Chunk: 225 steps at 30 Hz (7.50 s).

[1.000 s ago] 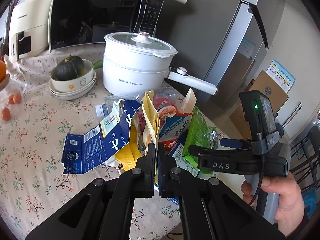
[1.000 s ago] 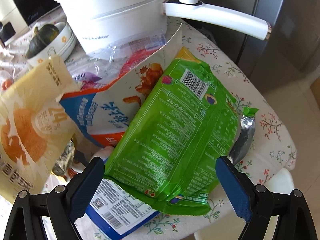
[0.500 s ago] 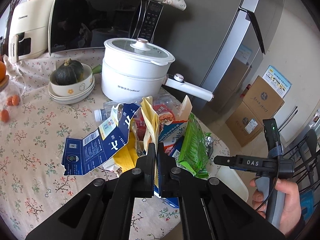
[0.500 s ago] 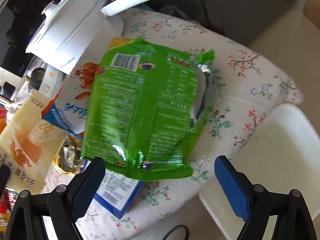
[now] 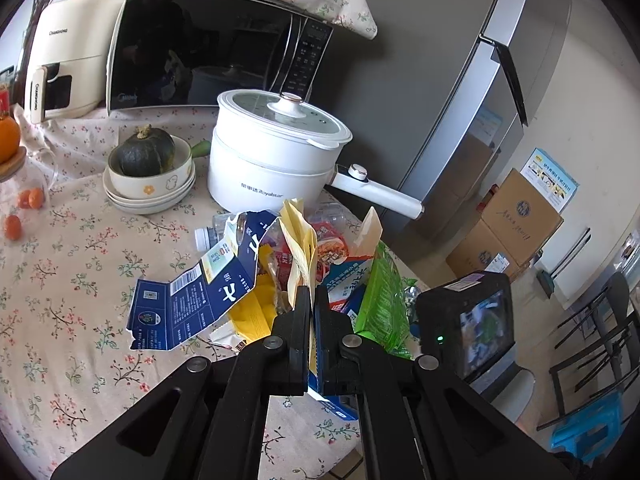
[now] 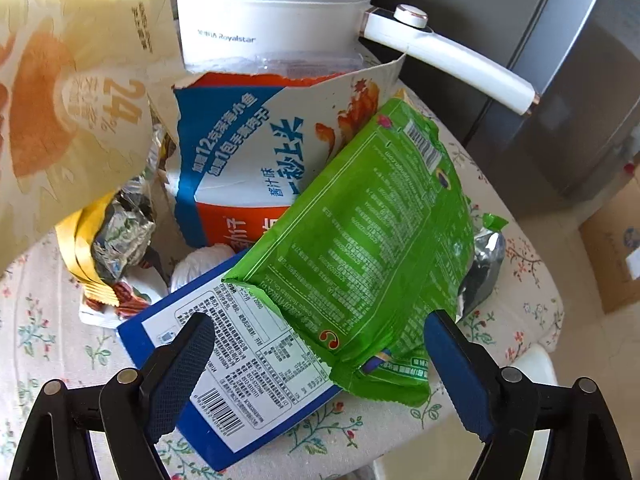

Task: Collect trash
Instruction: 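Grasp the green snack bag with the right tool while the left tool holds the strip, then lift and carry both held items over the white plastic bin, then open both tools to drop the items into the bin, then withdraw, then move both tools back to the pile beside the blue biscuit box, then grasp the torn blue carton with the left tool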

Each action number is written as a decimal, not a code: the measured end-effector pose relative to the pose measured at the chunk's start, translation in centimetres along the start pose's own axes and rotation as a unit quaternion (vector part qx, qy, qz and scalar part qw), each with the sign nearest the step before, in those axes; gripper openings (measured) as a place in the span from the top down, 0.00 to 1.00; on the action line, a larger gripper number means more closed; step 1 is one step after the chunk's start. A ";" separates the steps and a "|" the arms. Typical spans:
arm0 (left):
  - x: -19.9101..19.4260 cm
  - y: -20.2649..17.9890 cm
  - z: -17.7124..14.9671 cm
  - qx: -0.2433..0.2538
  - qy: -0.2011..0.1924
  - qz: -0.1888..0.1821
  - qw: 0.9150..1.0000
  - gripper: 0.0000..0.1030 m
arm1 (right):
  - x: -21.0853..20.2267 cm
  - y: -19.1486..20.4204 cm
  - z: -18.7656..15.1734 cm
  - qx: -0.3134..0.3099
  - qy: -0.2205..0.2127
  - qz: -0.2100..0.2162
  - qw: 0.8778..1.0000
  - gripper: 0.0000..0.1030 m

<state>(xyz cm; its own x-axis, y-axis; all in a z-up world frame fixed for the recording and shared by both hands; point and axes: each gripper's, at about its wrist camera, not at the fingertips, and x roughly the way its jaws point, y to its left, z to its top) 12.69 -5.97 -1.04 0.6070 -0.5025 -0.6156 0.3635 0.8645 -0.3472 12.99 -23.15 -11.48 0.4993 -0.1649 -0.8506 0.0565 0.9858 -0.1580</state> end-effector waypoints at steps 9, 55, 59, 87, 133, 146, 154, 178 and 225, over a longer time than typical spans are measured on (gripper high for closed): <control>-0.3 -0.5 0.3 0.004 -0.006 -0.008 1.000 0.99 | -0.1 -0.4 0.2 0.001 -0.020 -0.018 1.000 0.81; -5.0 -6.9 0.8 0.011 -0.058 -0.112 0.992 0.99 | -13.8 -18.2 -3.5 0.238 -0.143 0.187 0.942 0.91; -3.9 -11.6 -1.4 0.053 -0.022 -0.130 0.990 0.99 | -15.4 -20.0 -6.2 0.235 -0.119 0.194 0.945 0.91; 11.1 -23.5 -12.8 0.152 0.180 -0.108 0.966 0.91 | -9.1 -25.3 -12.4 0.251 0.029 0.176 0.952 0.54; 4.6 1.0 -4.3 0.037 0.124 0.119 0.985 0.34 | 0.2 -11.3 -2.4 0.306 0.104 0.281 0.903 0.22; 9.2 -1.1 -5.7 0.109 0.124 0.183 0.969 0.31 | 3.4 -8.8 -2.7 0.347 0.140 0.314 0.873 0.22; 9.7 -1.2 -5.6 0.143 0.102 0.178 0.968 0.32 | 4.4 -4.7 -1.5 0.277 0.133 0.243 0.920 0.21; 10.7 -1.8 -6.5 0.173 0.130 0.201 0.955 0.31 | 1.4 -6.1 -3.0 0.250 0.060 0.176 0.950 0.31; -7.2 5.6 1.0 -0.006 -0.030 0.060 0.998 0.99 | 2.2 -5.7 -5.9 0.238 0.093 0.087 0.963 0.10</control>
<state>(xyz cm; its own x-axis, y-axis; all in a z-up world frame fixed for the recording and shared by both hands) 11.07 2.50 2.20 0.6865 -0.3956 -0.6101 0.2782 0.9181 -0.2823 8.68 -29.35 -15.44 0.3754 0.0452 -0.9257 0.3983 0.8940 0.2052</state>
